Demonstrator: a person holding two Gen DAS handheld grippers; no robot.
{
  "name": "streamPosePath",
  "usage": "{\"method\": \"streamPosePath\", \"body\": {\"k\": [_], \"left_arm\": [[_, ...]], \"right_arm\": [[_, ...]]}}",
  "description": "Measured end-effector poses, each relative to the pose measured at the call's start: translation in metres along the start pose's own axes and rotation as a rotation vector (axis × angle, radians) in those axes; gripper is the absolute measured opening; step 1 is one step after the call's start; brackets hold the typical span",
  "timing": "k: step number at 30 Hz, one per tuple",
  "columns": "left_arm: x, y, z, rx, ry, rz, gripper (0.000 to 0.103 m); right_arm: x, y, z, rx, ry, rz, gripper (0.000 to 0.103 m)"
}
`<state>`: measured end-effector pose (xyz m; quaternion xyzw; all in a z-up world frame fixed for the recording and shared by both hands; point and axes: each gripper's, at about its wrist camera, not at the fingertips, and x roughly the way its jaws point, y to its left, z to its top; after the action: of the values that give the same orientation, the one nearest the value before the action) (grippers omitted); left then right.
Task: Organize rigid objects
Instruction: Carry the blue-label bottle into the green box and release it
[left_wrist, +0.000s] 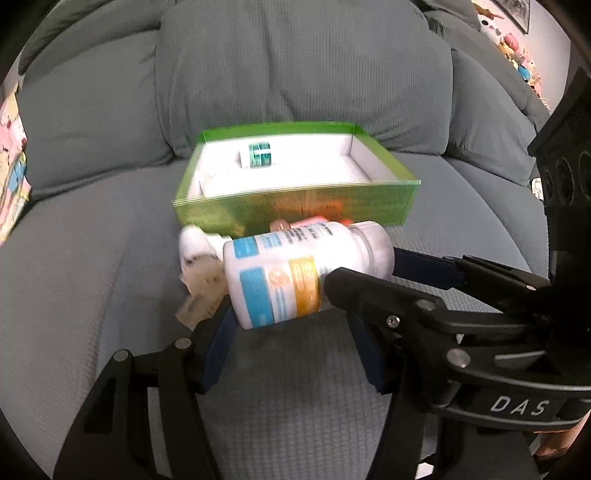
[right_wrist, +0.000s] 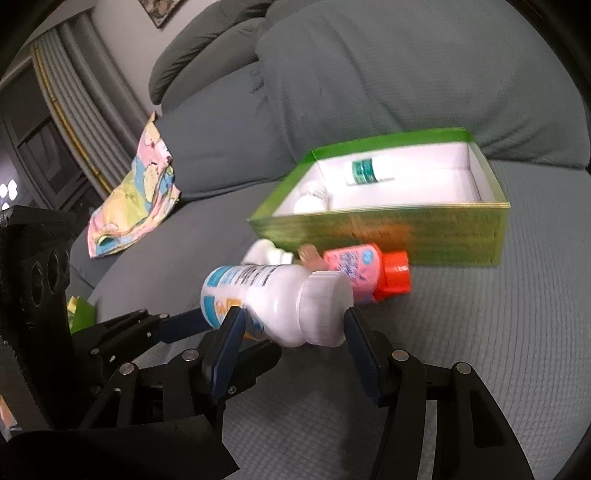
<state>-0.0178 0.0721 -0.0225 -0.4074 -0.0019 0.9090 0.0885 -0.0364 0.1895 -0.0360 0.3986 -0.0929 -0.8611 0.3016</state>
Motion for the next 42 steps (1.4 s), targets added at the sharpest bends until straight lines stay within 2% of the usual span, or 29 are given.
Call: {"method": "streamPosePath", "body": {"k": [14,26,35,42], "left_arm": [[-0.022,0.021,0.048,0.014,-0.085,-0.008,0.06],[-0.006,0.034,0.104,0.037,-0.123,-0.004,0.059],[0.055,0.051,0.119,-0.012,-0.021,-0.025,0.059],[0.103,0.057,0.119,-0.044,0.082,-0.053,0.058]], "right_arm": [[-0.007,0.035,0.062,-0.09,-0.066,-0.02,0.059],[0.005,0.035,0.124,-0.131,-0.106,-0.031,0.059],[0.056,0.007,0.152,-0.104,-0.029,-0.041,0.059],[0.099,-0.021,0.153,-0.049,0.048,-0.052,0.059]]}}
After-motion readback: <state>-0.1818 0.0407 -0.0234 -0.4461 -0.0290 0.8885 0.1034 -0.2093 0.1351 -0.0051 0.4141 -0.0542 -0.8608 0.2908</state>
